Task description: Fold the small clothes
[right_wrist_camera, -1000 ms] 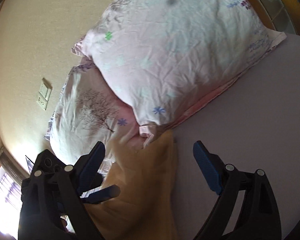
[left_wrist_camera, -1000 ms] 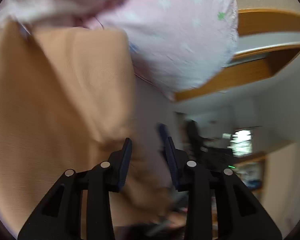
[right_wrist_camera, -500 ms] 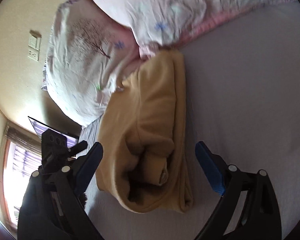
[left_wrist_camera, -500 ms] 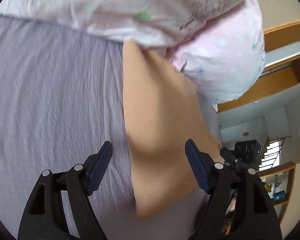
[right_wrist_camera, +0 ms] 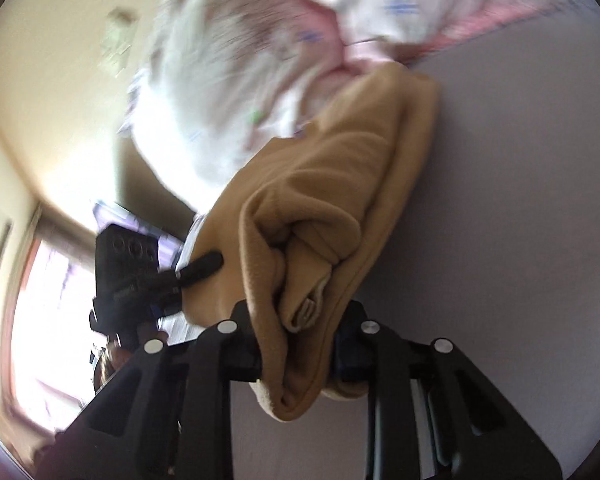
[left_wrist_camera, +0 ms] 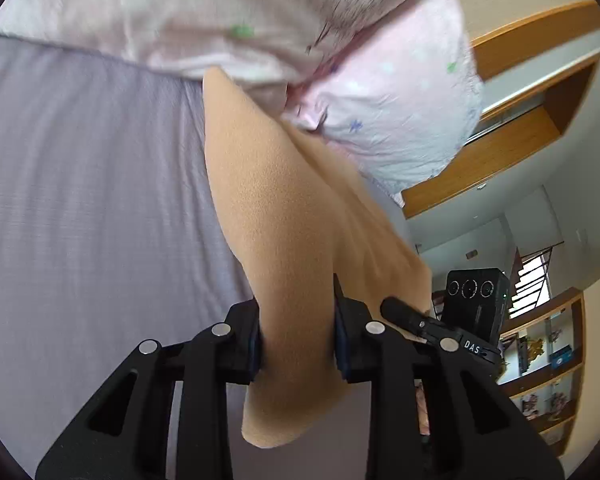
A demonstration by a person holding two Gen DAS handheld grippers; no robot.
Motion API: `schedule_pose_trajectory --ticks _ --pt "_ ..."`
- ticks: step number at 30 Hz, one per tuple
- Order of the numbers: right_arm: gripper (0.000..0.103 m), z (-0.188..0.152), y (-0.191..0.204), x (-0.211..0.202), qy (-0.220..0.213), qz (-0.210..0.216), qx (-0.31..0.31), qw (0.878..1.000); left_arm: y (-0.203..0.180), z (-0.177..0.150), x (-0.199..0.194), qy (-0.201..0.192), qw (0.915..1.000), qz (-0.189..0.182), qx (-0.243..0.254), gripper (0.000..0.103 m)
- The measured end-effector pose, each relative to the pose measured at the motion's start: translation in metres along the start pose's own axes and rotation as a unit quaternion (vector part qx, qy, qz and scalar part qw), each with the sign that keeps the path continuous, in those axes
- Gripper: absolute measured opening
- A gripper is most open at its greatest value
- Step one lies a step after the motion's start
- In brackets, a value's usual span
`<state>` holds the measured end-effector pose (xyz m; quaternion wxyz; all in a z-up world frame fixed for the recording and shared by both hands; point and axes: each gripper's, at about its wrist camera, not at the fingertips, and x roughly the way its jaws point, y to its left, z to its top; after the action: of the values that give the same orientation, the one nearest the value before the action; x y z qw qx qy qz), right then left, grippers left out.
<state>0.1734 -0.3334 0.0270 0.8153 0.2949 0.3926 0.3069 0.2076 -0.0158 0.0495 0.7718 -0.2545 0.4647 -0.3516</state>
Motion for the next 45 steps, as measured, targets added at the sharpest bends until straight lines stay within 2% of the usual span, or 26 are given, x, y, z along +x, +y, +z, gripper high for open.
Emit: schedule_pose_trajectory --ticks 2,4,6,9,10,11,13,15,16,18,20,23,25,26,27,28,29,32,34,37,38,39,41,42,44,45 --pt "0.027 -0.012 0.010 0.008 0.017 0.002 -0.013 1.000 -0.001 -0.013 -0.018 -0.006 0.9998 0.012 0.016 0.030" --pt "0.040 -0.029 0.013 0.018 0.051 -0.026 -0.011 0.998 0.005 -0.031 -0.030 0.003 0.9981 0.054 0.029 0.031" --pt "0.055 -0.038 0.012 0.009 0.037 -0.061 0.001 0.997 0.010 -0.044 -0.041 0.005 0.9961 0.082 0.034 0.032" --pt "0.054 -0.045 0.022 -0.027 -0.044 -0.052 0.003 0.998 0.004 -0.054 -0.075 -0.036 0.9941 0.084 0.059 0.036" --pt "0.054 -0.048 0.029 -0.036 -0.064 -0.047 -0.007 0.997 0.002 -0.056 -0.085 -0.048 0.9931 0.080 0.071 0.045" --pt "0.052 -0.051 0.036 -0.042 -0.074 -0.043 -0.018 0.996 -0.005 -0.058 -0.091 -0.061 0.9919 0.074 0.084 0.054" --pt "0.050 -0.058 0.053 -0.041 -0.072 -0.053 -0.048 0.995 -0.023 -0.064 -0.094 -0.072 0.9893 0.050 0.117 0.059" --pt "0.050 -0.060 0.063 -0.030 -0.060 -0.080 -0.072 0.992 -0.039 -0.064 -0.080 -0.060 0.9868 0.042 0.144 0.061" --pt "0.047 -0.063 0.064 -0.023 -0.054 -0.101 -0.080 0.990 -0.043 -0.064 -0.072 -0.054 0.9861 0.044 0.151 0.062" --pt "0.006 -0.070 0.060 -0.015 -0.037 -0.116 -0.085 0.989 -0.045 -0.064 -0.053 -0.031 0.9856 0.050 0.158 0.062" --pt "0.005 -0.084 0.057 -0.014 -0.026 -0.123 -0.087 0.988 -0.039 -0.068 -0.037 0.002 0.9850 0.071 0.157 0.062" --pt "0.005 -0.098 0.051 -0.021 -0.017 -0.124 -0.080 0.989 -0.032 -0.078 -0.036 0.023 0.9843 0.076 0.157 0.062" --pt "0.011 -0.097 0.048 -0.024 -0.030 -0.104 -0.063 0.992 -0.029 -0.081 -0.041 0.024 0.9848 0.075 0.155 0.062" --pt "0.024 -0.093 0.044 -0.034 -0.047 -0.078 -0.036 0.995 -0.029 -0.082 -0.044 0.021 0.9851 0.074 0.154 0.062" --pt "0.050 -0.086 0.040 -0.037 -0.063 -0.051 -0.013 0.997 -0.029 -0.082 -0.048 0.017 0.9853 0.073 0.153 0.062" --pt "0.057 -0.079 0.033 -0.044 -0.087 -0.019 0.013 0.996 -0.029 -0.083 -0.050 0.015 0.9859 0.070 0.151 0.062" --pt "0.058 -0.071 0.027 -0.046 -0.105 -0.003 0.037 0.994 -0.029 -0.083 -0.051 0.014 0.9860 0.069 0.151 0.062" --pt "0.047 -0.059 0.015 -0.046 -0.124 0.036 0.085 0.988 -0.030 -0.088 -0.053 0.013 0.9861 0.075 0.148 0.062" --pt "0.048 -0.065 0.031 -0.043 -0.121 0.068 0.046 0.989 -0.031 -0.093 -0.060 0.012 0.9867 0.072 0.145 0.067" --pt "0.066 -0.078 0.064 -0.035 -0.108 0.067 -0.029 0.991 -0.030 -0.099 -0.068 0.005 0.9876 0.072 0.139 0.078" --pt "0.076 -0.081 0.073 -0.031 -0.105 0.063 -0.044 0.991 -0.031 -0.099 -0.069 0.003 0.9875 0.073 0.140 0.078" --pt "0.079 -0.083 0.078 -0.028 -0.099 0.055 -0.048 0.992 -0.032 -0.100 -0.069 0.000 0.9870 0.079 0.140 0.079" --pt "0.079 -0.081 0.074 -0.014 -0.077 0.000 -0.031 0.997 -0.032 -0.101 -0.069 -0.001 0.9862 0.096 0.134 0.082" --pt "0.075 -0.081 0.067 -0.006 -0.055 -0.038 -0.013 0.998 -0.032 -0.103 -0.069 0.000 0.9856 0.107 0.131 0.085" --pt "0.069 -0.090 0.056 -0.007 -0.048 -0.045 0.010 0.998 -0.029 -0.107 -0.073 -0.002 0.9829 0.137 0.122 0.097" --pt "0.071 -0.097 0.058 -0.014 -0.057 -0.046 0.005 0.997 -0.027 -0.111 -0.077 -0.010 0.9809 0.154 0.119 0.097"
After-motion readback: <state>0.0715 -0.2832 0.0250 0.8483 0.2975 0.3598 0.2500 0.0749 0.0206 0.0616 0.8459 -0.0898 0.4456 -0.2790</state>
